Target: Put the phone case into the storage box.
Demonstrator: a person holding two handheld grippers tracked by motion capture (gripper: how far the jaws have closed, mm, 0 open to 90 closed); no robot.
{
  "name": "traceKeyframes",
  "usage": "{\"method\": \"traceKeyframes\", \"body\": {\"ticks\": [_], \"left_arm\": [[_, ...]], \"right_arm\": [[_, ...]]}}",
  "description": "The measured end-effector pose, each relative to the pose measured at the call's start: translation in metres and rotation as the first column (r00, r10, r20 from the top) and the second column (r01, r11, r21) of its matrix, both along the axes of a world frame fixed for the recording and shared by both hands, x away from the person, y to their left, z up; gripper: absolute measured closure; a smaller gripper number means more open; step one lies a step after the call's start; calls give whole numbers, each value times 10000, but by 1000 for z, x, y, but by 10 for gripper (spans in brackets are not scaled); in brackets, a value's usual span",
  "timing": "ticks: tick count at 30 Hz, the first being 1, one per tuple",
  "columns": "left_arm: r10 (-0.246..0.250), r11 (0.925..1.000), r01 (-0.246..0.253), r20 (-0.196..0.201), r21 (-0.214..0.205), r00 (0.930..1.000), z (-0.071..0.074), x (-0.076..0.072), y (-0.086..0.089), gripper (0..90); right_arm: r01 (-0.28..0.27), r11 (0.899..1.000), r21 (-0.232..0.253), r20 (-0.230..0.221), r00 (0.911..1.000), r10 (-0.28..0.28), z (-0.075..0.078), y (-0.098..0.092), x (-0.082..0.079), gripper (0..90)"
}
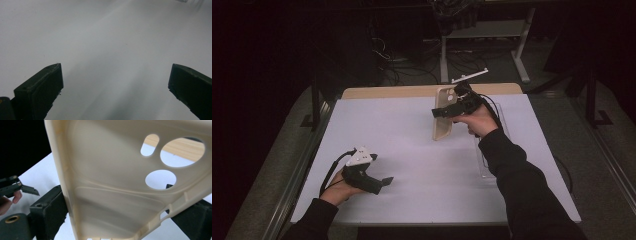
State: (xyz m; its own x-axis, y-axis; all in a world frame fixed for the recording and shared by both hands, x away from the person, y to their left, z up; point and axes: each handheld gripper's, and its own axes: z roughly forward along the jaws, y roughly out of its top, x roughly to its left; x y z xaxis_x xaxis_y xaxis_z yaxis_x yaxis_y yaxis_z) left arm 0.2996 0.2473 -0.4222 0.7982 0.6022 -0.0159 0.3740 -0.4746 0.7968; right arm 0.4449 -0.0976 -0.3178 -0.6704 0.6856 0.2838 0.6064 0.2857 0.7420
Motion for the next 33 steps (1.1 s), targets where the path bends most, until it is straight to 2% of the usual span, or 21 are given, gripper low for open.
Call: {"method": "traceKeyframes", "body": {"ticks": [1,3,4,17,24,33], "left_arm": [[14,10000,-14,-14,5,10000,0,0,0,0],[-30,9999,30,-10,135,10000,1,1,1,0],[30,10000,-30,-29,43,10000,0,0,0,0],[68,9999,-67,-84,89,9999,0,0,0,0],[103,9999,-102,-142,105,9998,0,0,0,0],[103,9999,-101,-164,103,9998,0,0,0,0]], "right_arm": [[113,9999,38,-128,9999,-113,2,-1,0,75],[188,9998,9,-50,9998,-188,4,-4,2,75],[264,9996,27,-141,9996,-263,5,-5,2,75],[966,9953,73,-29,9953,-966,9,-29,11,76],[1368,9906,-26,-74,9906,-1368,14,-41,15,76],[1852,9825,-224,143,9827,-1849,19,-62,21,76]]}}
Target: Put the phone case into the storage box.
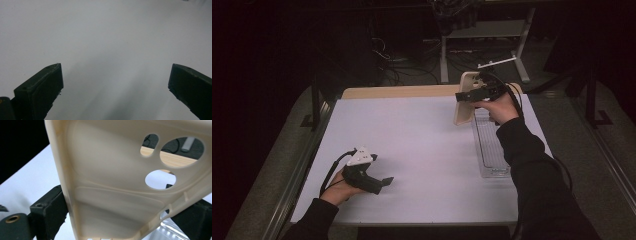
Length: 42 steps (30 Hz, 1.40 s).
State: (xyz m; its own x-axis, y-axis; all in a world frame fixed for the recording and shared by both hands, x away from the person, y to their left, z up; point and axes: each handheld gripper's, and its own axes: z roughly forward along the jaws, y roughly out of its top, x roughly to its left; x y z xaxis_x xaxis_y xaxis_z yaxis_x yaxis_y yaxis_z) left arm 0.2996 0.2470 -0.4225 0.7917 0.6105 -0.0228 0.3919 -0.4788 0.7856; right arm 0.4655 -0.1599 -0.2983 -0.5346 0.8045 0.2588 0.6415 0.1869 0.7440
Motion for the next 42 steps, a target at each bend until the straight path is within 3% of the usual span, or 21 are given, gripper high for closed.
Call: {"method": "traceKeyframes", "body": {"ticks": [13,22,33,42], "left_arm": [[-49,10000,49,11,75,10000,0,1,0,0],[-31,10000,31,0,31,10000,0,1,-1,0],[-32,10000,32,-2,-1,10000,0,0,0,0],[-92,9999,91,31,88,10000,0,1,0,0]], "right_arm": [[1089,9934,-372,24,9941,-1088,4,-29,6,76],[1713,9815,-851,142,9852,-1707,-3,-41,15,77],[2719,9559,-1106,-186,9611,-2756,-14,-44,28,77],[3122,9391,-1438,-121,9483,-3171,-22,-43,36,77]]}}
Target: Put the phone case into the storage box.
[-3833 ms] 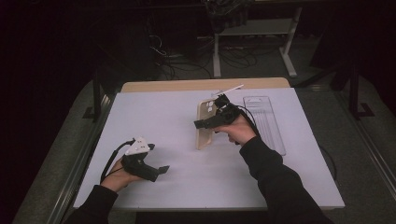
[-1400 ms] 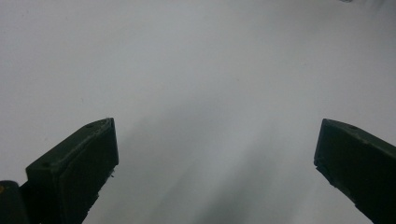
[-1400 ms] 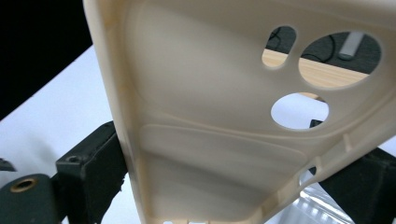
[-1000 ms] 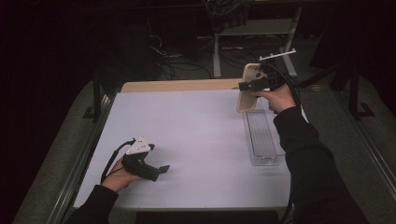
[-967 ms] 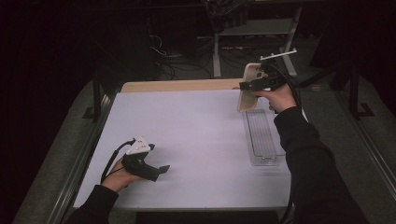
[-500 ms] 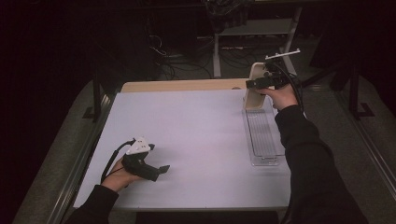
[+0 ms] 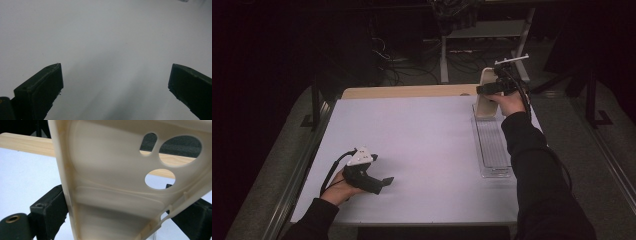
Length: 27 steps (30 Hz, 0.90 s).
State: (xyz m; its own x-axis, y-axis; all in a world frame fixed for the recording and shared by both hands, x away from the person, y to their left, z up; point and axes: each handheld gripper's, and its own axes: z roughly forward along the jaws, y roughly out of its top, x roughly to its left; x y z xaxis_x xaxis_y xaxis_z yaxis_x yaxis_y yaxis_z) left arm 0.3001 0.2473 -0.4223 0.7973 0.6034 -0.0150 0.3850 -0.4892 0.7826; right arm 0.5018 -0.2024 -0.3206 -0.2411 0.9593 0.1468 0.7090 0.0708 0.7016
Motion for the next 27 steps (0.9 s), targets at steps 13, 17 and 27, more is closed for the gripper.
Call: {"method": "traceKeyframes", "body": {"ticks": [13,17,27], "left_arm": [[39,9999,-40,-59,-166,10000,-1,0,-1,0],[-30,10000,30,-60,-7,10000,0,1,0,0],[9,9999,-10,-69,-157,10000,-1,0,-1,0]], "right_arm": [[423,9978,-504,-141,9990,-431,-15,-1,11,76],[471,9957,-794,-178,9987,-487,-20,2,14,76],[780,9897,-1201,-322,9961,-824,-32,11,21,75]]}}
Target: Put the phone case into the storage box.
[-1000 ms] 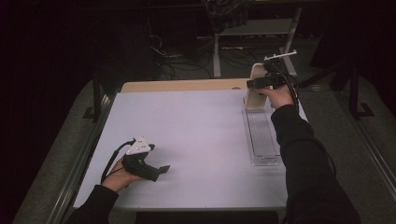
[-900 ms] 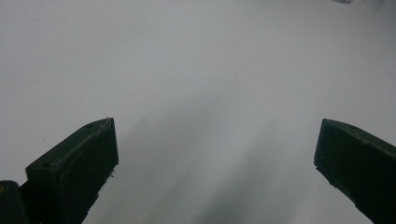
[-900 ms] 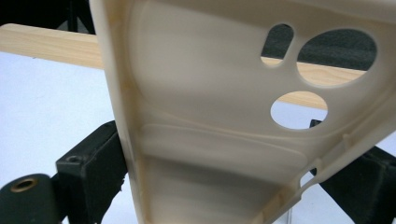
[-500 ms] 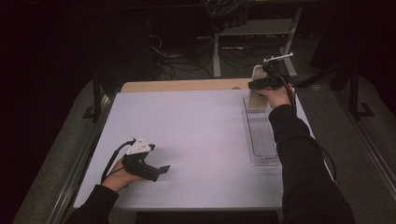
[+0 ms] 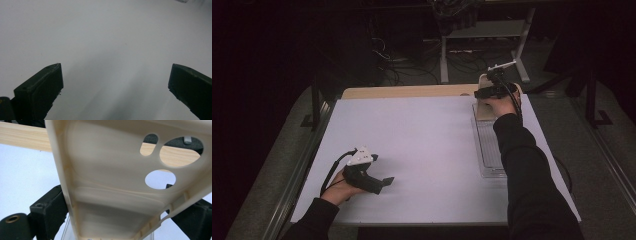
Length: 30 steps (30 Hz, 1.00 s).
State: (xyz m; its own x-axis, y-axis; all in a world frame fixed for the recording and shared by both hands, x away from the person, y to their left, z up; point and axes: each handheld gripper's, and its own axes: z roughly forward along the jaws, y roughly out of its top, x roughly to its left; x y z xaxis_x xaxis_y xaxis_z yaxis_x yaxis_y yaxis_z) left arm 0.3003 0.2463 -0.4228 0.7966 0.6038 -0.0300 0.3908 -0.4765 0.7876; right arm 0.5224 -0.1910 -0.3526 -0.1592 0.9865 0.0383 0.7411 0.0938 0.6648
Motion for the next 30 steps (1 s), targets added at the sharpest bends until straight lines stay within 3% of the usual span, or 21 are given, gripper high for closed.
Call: {"method": "traceKeyframes", "body": {"ticks": [18,30], "left_arm": [[-30,10000,30,-8,-12,10000,0,0,0,0],[-17,10000,17,14,-1,10000,1,-1,0,0]], "right_arm": [[342,9993,-165,-313,9989,-347,-13,2,3,69],[228,9993,-283,-448,9987,-240,-17,6,5,63]]}}
